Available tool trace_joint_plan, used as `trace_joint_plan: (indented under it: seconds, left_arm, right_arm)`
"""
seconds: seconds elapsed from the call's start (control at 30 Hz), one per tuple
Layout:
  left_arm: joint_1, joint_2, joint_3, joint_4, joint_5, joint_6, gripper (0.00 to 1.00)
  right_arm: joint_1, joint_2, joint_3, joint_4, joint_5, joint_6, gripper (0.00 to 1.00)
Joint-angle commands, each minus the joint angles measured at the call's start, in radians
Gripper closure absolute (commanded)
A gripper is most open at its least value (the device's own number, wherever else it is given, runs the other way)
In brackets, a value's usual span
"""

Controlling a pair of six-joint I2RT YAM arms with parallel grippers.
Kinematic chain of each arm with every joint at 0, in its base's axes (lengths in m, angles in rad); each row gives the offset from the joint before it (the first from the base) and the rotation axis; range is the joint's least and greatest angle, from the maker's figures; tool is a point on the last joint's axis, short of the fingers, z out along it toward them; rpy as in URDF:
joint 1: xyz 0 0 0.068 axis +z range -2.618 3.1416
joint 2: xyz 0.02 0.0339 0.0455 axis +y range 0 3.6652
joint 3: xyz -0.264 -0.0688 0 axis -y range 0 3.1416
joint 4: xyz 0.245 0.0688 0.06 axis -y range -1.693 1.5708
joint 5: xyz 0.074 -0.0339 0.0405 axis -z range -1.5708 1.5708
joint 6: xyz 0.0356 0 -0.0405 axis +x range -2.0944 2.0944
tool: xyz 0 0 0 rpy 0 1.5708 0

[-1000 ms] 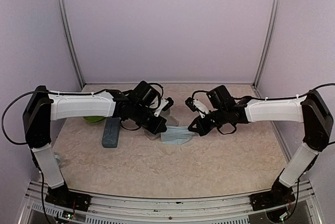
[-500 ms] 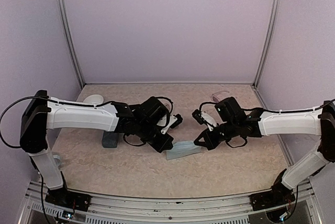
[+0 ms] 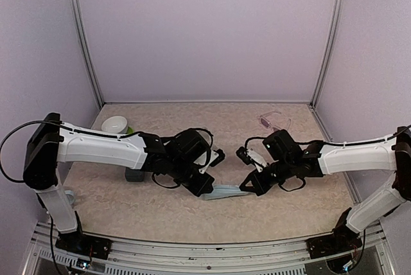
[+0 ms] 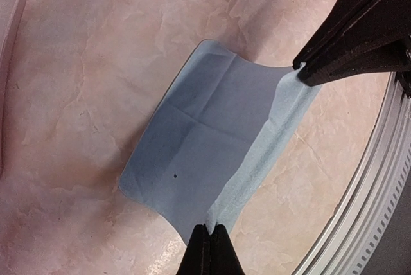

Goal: Organize the sunglasses
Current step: Fold the glasses cleaning cloth at the center of the board.

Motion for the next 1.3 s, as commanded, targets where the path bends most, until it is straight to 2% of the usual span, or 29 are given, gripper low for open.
trace_joint_plan:
  seconds: [0.0,0.3,1.27]
  left_arm:
    - [-0.006,0.004,-0.026,0.022,0.014,-0.029,1.0]
    - [-0.006,0.026,-0.067,0.056,0.026,-0.043,1.0]
    - [0.02,0.107,-0.054,0.064,0.004,-0.055,1.0]
  right_arm:
    - [0.005,-0.008,0.001,-0.026,0.021,0.014,1.0]
    - [0.006,0.034,0.017,-0.025,0.035,0.017,1.0]
    - [0.007,0.171,0.103,-0.042,0.116,0.003,1.0]
